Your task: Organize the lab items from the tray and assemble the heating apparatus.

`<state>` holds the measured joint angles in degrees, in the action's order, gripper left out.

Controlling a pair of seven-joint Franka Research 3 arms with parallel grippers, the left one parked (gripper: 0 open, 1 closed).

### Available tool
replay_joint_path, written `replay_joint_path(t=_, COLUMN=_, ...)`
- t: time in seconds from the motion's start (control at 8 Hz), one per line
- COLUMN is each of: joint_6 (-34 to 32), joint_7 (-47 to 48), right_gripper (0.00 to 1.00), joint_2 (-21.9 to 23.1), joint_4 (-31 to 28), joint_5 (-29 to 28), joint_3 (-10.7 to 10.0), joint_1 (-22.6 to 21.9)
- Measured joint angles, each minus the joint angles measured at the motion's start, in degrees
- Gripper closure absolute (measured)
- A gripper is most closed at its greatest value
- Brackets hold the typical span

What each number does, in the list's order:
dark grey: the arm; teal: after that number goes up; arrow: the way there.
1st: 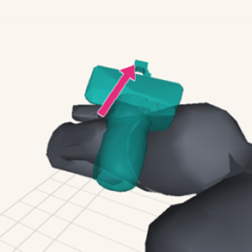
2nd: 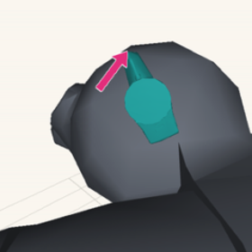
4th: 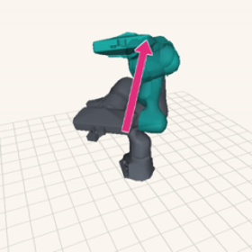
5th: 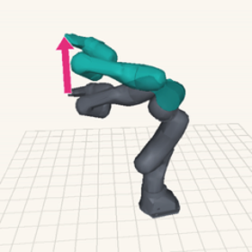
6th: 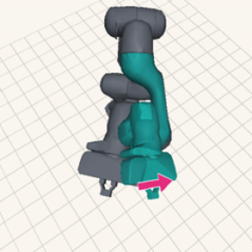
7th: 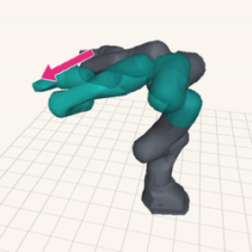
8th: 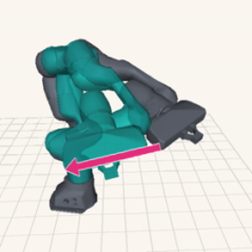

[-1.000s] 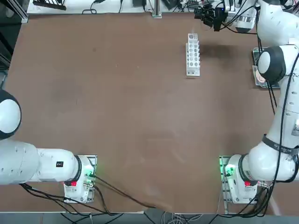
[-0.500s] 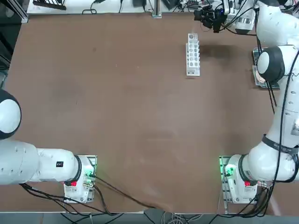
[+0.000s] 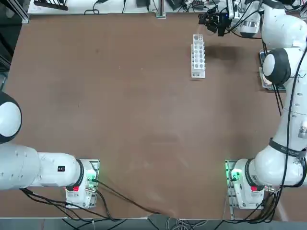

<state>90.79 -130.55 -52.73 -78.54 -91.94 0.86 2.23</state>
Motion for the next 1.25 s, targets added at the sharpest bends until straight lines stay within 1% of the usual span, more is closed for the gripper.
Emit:
replay_joint_path(t=0.38, joint_6=0.0, joint_7=-0.7, right_gripper=0.77, joint_2=-0.3, joint_4=0.0, joint_5=0.9, joint_3=-0.4, joint_1=0.0)
replay_joint_path(t=0.5, joint_6=0.0, joint_7=-0.7, right_gripper=0.64, joint_2=-0.3, joint_4=0.0, joint_5=0.9, joint_3=-0.4, joint_1=0.0)
replay_joint_path(t=0.62, joint_6=0.0, joint_7=-0.7, right_gripper=0.44, joint_2=-0.3, joint_4=0.0, joint_5=0.9, joint_3=-0.4, joint_1=0.0)
replay_joint_path(t=0.88, joint_6=0.0, joint_7=-0.7, right_gripper=0.38, joint_2=-0.3, joint_4=0.1, joint_5=0.9, joint_3=-0.4, joint_1=0.0)
replay_joint_path(t=1.12, joint_6=0.0, joint_7=-0.2, right_gripper=0.22, joint_2=-0.3, joint_4=0.4, joint_5=0.9, joint_3=-0.4, joint_1=0.0)
replay_joint_path(t=1.25, joint_6=0.0, joint_7=1.0, right_gripper=0.17, joint_2=-0.2, joint_4=0.9, joint_5=1.6, joint_3=-0.9, joint_1=0.1)
